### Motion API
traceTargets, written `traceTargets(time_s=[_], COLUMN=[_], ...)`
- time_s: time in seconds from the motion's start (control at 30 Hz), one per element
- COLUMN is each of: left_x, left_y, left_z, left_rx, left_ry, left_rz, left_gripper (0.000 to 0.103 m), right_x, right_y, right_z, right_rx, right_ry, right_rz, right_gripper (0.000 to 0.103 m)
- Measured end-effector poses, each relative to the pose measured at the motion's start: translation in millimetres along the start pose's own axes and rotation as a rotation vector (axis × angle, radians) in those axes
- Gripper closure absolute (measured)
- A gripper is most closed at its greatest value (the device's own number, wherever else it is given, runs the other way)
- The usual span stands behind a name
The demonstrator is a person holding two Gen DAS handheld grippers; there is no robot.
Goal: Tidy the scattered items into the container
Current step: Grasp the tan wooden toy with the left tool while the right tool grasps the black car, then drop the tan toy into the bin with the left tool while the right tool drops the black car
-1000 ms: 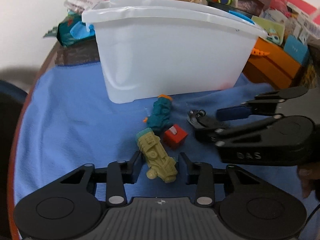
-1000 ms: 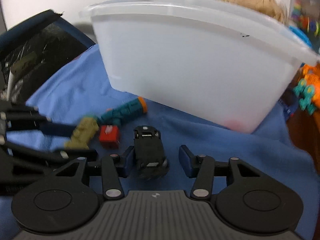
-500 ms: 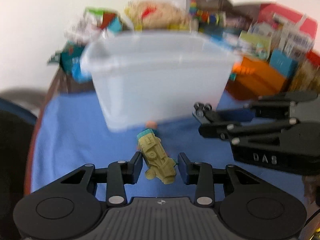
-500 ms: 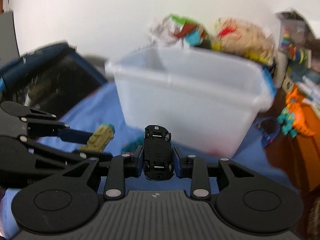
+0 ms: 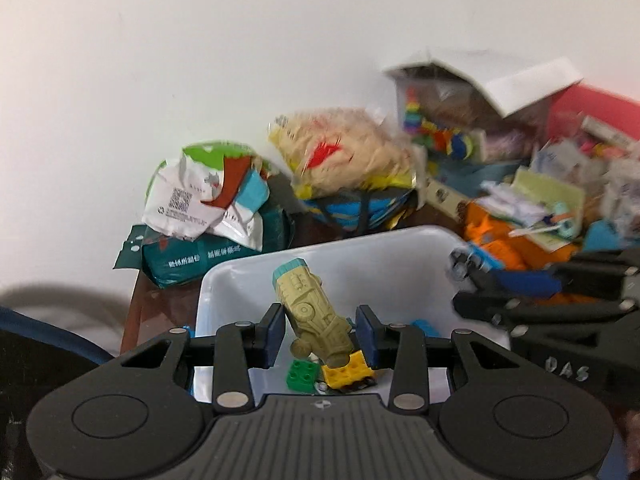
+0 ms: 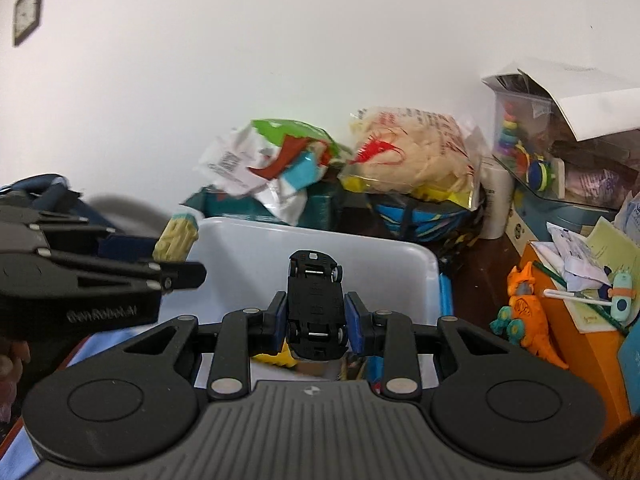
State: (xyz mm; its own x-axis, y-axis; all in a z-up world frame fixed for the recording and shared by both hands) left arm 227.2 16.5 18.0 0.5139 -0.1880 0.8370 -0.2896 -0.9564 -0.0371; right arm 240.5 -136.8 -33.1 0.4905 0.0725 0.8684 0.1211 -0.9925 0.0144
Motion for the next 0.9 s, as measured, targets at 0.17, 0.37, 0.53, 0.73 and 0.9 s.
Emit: traceTargets(time_s=[0.17,0.37,0.53,0.73,0.9], left_x=[-6,-6,-6,-20,-48], left_y=[-3,-4,-7,-3,0], left_z=[29,32,3,-30,-58], left_rx=[0.023,0.076,0.07,0.095,0.105], left_ry=[-0.057,-0.062,-0.028,-0.004,-0.02], left_rz=[0.001,0.011,-0.024,0.001,-0.019], left_gripper=[0.06,0.037,0.034,0.031,0.031], right_x=[-3,-11,-7,-15,-40], right_y=[9,9,6,-12,-28], right_z=[30,34,4,-44,-66], right_rx=[-0.025,-0.043,-0.03,0.048,0.079], right_ry=[-0.049,-0.071,-0.002,0.106,0.091], right_rz=[0.012,0.018,0.033,-0.017,-0.067], right_gripper=[0.068,0.049,0.045,0.035,0.034])
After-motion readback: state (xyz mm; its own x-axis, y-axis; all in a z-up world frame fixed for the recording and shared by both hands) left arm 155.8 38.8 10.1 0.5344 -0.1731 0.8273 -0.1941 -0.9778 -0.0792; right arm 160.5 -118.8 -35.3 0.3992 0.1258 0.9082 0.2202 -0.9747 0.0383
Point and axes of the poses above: each gripper's, at about its wrist camera, not at the fingertips, and z roughly the way its jaws point, y to its right, x to its top, the point moved 6 cm from there along z, roughly the way its jaws point, and after that the axes turned 5 degrees about -x, right-handed, at the moved point
